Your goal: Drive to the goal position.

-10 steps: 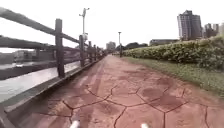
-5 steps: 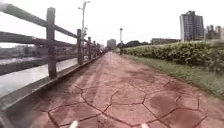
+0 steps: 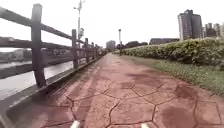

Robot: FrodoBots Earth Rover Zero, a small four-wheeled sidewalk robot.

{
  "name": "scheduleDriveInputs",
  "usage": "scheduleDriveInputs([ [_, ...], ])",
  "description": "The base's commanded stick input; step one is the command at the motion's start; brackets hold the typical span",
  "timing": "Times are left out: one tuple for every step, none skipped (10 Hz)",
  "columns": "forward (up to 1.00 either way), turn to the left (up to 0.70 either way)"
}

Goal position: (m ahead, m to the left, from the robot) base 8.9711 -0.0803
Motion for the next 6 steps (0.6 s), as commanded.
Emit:
scheduleDriveInputs([
  [0.70, 0.00],
  [0.70, 0.00],
  [0.70, 0.00],
  [0.70, 0.00],
  [0.70, 0.00],
  [0.70, 0.00],
])
